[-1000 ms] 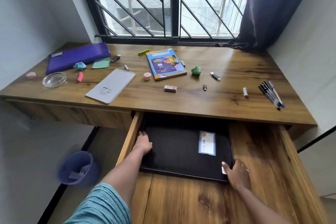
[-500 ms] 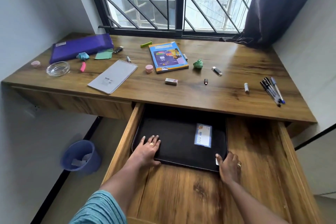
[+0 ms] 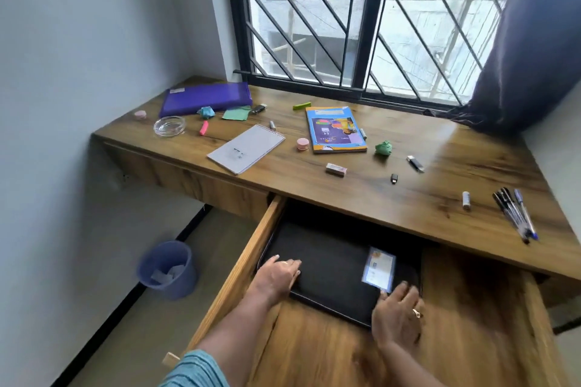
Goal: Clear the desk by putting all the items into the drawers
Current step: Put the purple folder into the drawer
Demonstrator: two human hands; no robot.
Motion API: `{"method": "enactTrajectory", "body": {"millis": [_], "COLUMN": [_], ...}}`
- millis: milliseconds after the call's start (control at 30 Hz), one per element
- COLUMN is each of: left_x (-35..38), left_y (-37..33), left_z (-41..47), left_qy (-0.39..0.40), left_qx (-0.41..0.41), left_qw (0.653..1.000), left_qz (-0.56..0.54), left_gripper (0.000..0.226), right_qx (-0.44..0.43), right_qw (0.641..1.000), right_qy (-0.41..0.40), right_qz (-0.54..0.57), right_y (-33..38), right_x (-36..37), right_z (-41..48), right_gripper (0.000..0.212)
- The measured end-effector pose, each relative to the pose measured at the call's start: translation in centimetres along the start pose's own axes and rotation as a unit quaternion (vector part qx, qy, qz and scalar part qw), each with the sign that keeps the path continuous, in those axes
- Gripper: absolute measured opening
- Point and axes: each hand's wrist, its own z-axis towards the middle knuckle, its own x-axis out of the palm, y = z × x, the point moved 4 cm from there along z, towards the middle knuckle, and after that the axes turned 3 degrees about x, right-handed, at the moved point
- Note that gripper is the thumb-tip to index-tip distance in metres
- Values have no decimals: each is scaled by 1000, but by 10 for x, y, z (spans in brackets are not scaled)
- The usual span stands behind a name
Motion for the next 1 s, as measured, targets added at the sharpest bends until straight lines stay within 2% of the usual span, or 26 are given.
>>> {"method": "enactTrajectory", "body": {"millis": [100, 267, 367, 500, 700, 1000], "left_x": [-20, -53, -59, -69, -86, -126], "left_y": [20, 80, 134, 212, 313, 418], "left_z": [-8, -28, -45, -70, -99, -74], "left_qy": [-66, -143, -162, -160, -159, -187], "left_qx": [-19, -23, -26, -44, -85, -132], "left_qw": [997, 988, 982, 982, 979, 966], "left_qz": [-33, -62, -90, -92, -95, -119], "left_gripper": [42, 39, 39, 44, 47, 47], "right_qx": [-91, -208, -219, -229, -228, -245], "right_qw": [996, 978, 975, 973, 972, 967], "right_qy": [14, -13, -14, -30, 3, 32], "right_qz": [-12, 6, 36, 23, 53, 60], "right_y": [61, 168, 223, 300, 406, 519], "right_x": [-2, 12, 24, 39, 53, 65], "right_z": [-14, -57, -89, -126, -174, -153], "right_gripper": [37, 26, 29, 25, 32, 36]}}
